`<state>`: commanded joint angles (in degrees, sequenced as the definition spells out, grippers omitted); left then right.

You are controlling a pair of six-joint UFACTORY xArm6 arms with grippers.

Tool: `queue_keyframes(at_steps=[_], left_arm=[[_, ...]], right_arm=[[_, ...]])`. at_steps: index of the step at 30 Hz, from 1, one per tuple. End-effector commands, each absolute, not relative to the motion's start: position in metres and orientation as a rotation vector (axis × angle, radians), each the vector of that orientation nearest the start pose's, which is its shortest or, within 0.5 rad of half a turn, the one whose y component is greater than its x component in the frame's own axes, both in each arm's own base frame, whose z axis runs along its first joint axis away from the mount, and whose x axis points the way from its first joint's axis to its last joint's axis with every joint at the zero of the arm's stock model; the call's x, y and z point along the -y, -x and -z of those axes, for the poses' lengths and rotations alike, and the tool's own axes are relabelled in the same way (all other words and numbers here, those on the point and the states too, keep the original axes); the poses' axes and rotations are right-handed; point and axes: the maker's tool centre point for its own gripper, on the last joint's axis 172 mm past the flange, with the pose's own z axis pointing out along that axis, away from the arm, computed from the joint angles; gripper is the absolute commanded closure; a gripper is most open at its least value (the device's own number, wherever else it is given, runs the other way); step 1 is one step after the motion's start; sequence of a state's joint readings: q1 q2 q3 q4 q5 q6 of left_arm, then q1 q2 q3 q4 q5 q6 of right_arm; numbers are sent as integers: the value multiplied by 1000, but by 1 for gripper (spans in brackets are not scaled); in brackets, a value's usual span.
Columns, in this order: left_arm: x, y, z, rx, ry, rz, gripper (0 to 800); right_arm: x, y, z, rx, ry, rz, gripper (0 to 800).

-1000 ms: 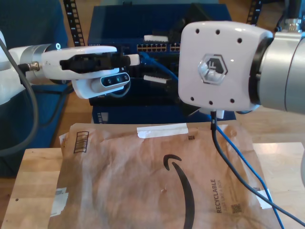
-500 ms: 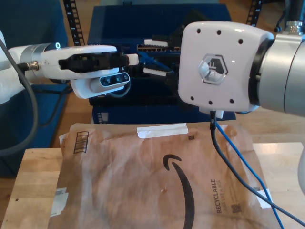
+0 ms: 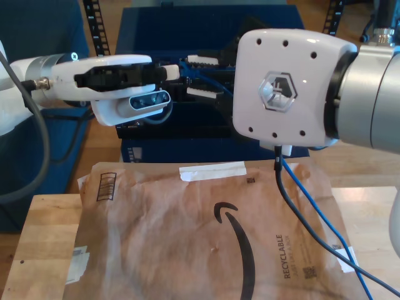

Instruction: Grab the cable and plug it in

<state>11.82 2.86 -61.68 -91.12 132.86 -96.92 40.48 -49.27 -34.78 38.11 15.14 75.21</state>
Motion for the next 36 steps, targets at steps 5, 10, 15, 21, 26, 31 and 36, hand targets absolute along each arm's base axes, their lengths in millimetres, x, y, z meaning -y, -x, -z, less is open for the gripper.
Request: queue_keyframes(at_steps=[5, 10, 15, 21, 26, 31, 36], left_arm=[[183, -339, -507, -1135, -1048, 2175, 791], [184, -338, -507, -1134, -1048, 2178, 792], [184, -337, -506, -1136, -1050, 2184, 791], [183, -335, -506, -1145, -1046, 2209, 661], [179, -325, -511, -1151, -1044, 2294, 363], [180, -329, -512, -1172, -1045, 2276, 210], [170, -363, -499, -1276, -944, 2151, 94]], right_arm=[[-290, -339, -508, -1010, 1590, 170, 547], [-289, -339, -509, -1009, 1588, 171, 594], [-289, -339, -510, -1012, 1582, 168, 718], [-285, -343, -516, -1012, 1555, 189, 796], [-285, -343, -517, -1011, 1554, 189, 797], [-286, -344, -515, -1015, 1558, 186, 797], [-290, -353, -513, -1032, 1565, 184, 798]])
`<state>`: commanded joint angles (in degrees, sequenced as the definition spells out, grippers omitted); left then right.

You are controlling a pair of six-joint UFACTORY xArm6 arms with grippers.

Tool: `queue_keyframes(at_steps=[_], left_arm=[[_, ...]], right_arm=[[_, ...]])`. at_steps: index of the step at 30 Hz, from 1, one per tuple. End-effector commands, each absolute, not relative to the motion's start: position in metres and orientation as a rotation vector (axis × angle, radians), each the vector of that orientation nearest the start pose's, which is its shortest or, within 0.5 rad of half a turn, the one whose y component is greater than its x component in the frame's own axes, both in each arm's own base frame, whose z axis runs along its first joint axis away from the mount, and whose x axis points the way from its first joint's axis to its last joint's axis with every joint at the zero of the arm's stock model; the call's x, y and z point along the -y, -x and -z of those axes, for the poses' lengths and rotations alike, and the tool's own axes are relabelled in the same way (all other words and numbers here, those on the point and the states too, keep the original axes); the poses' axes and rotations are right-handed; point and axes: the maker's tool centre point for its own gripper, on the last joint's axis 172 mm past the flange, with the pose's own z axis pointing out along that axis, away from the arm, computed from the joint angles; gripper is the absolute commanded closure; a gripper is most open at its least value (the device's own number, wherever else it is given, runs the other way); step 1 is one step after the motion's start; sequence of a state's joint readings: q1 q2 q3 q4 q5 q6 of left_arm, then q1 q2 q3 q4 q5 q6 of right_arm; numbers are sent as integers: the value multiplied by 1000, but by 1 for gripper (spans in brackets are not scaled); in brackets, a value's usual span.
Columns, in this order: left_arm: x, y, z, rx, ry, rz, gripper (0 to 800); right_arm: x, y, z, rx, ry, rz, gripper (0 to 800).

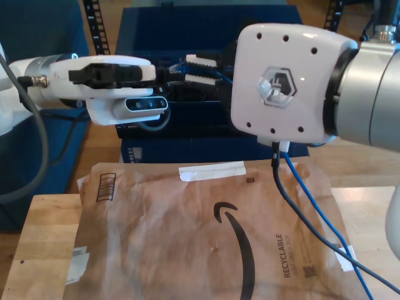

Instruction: Grab the cable and plug it in

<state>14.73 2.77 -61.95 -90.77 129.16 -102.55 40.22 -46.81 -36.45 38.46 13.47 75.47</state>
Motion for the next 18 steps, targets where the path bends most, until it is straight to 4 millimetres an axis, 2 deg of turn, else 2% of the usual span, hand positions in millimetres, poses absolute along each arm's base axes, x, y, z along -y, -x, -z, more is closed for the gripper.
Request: queue_keyframes(at_steps=[2, 5, 8, 10, 12, 15, 18], left_arm=[[168, -371, -497, -1324, -952, 2098, 70], [156, -380, -480, -1454, -981, 2010, 30], [145, -396, -447, -1625, -960, 1891, 28], [138, -395, -430, -1711, -989, 1846, 9], [119, -395, -418, -1813, -1033, 1758, 8], [91, -390, -387, -1997, -1132, 1608, 6], [51, -385, -372, -2082, -1245, 1441, 5]], right_arm=[[-289, -357, -517, -1035, 1560, 189, 799], [-268, -373, -525, -1074, 1533, 230, 799], [-226, -397, -515, -1181, 1520, 265, 799], [-187, -418, -500, -1284, 1497, 296, 799], [-161, -427, -494, -1347, 1474, 318, 799], [-154, -430, -489, -1372, 1473, 325, 799], [-152, -432, -481, -1388, 1476, 321, 799]])
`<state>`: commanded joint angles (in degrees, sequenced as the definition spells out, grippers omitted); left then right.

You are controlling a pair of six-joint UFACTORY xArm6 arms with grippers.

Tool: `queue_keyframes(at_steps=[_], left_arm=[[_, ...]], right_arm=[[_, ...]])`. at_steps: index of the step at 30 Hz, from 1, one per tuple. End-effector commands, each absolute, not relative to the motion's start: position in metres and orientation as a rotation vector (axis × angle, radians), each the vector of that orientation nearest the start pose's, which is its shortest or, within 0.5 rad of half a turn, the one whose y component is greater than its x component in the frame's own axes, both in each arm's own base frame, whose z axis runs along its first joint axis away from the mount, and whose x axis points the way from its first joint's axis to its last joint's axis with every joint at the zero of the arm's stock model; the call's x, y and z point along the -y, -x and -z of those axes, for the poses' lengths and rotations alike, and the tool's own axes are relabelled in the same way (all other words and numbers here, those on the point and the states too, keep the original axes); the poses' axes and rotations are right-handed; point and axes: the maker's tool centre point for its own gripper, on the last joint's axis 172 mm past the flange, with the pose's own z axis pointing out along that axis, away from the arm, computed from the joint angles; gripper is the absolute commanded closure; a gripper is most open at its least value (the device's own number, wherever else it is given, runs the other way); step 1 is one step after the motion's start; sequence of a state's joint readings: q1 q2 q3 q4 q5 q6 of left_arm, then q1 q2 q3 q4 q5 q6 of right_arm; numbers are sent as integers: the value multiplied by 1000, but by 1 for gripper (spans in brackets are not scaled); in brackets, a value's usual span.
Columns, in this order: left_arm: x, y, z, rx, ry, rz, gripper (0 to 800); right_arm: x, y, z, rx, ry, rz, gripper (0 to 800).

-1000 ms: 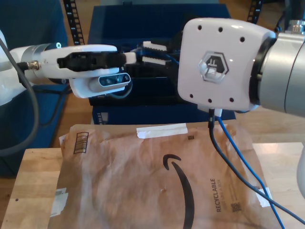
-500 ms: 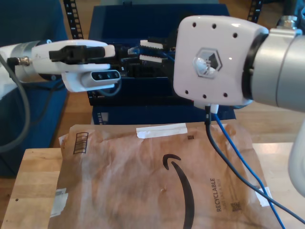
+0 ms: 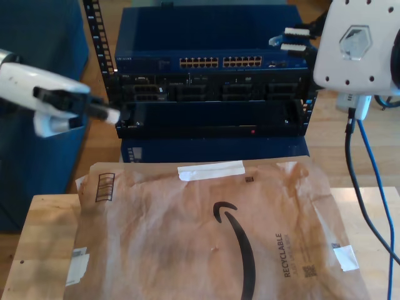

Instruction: Grab the cable and plug it in

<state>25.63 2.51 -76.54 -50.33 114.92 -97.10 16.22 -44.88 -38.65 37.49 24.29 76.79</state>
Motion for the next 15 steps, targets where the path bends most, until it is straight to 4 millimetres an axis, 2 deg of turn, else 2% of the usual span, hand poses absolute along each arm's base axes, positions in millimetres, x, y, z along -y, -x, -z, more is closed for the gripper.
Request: queue_keyframes(at_steps=[4, 9, 11, 15], left_arm=[[4, -364, -353, -2162, -1388, 1271, 5], [-56, -329, -339, -2206, -1561, 1081, 5], [-84, -313, -331, -2207, -1648, 1017, 5], [-140, -275, -317, -2257, -1694, 964, 5]], right_arm=[[-117, -442, -468, -1469, 1435, 360, 799], [-90, -447, -456, -1524, 1411, 399, 799], [-79, -450, -445, -1555, 1415, 413, 799], [-77, -453, -425, -1592, 1430, 396, 799]])
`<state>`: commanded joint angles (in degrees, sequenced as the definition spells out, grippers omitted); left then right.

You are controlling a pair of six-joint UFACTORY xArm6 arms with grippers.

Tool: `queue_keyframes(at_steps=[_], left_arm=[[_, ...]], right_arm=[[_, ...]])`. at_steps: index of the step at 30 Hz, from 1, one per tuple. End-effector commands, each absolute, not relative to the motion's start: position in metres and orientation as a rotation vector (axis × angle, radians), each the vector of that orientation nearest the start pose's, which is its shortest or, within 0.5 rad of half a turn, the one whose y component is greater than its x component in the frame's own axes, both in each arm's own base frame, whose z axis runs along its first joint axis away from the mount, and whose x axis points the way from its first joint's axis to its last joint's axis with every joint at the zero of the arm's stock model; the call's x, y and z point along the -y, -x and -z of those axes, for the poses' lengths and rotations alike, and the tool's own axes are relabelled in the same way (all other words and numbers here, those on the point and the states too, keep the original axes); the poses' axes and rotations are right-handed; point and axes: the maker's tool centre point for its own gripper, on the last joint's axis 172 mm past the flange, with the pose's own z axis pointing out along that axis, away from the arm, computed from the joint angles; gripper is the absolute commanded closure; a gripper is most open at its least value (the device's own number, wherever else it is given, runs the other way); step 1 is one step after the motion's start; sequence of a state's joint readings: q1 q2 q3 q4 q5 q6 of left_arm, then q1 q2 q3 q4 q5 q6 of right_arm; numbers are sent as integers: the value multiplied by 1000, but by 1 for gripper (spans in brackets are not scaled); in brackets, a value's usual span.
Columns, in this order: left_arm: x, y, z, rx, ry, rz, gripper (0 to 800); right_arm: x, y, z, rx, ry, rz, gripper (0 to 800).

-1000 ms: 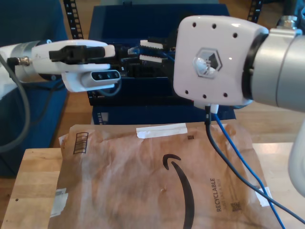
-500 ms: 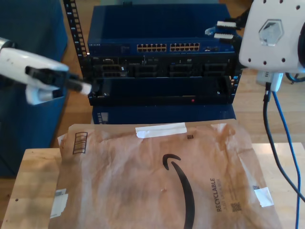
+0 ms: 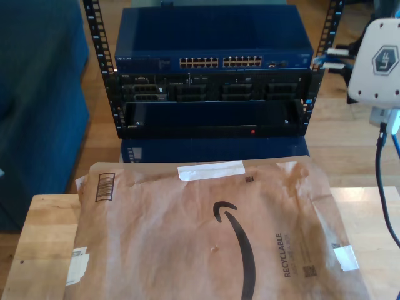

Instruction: Grab the cable and plug it in

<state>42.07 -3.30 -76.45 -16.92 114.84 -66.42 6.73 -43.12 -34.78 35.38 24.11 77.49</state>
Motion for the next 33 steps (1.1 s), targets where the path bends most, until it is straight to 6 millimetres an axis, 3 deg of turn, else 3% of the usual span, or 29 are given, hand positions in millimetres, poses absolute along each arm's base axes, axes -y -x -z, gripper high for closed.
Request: queue_keyframes(at_steps=[5, 10, 16, 22, 27, 33], left_arm=[[-182, -203, -283, -2266, -1737, 1047, 3], [-196, -155, -242, -2265, -1753, 934, 3], [-189, -101, -231, -2165, -1806, 923, 3], [-197, -41, -217, -2183, -1927, 921, 2], [-177, -3, -207, -2112, -1941, 958, 2], [-148, 22, -170, -2041, -1867, 956, 2]], right_arm=[[-76, -458, -410, -1626, 1455, 395, 799], [-80, -455, -380, -1693, 1526, 354, 799], [-78, -447, -349, -1804, 1592, 331, 799], [-78, -443, -343, -1827, 1607, 320, 799], [-78, -441, -339, -1834, 1610, 316, 799], [-78, -435, -327, -1852, 1623, 295, 799]])
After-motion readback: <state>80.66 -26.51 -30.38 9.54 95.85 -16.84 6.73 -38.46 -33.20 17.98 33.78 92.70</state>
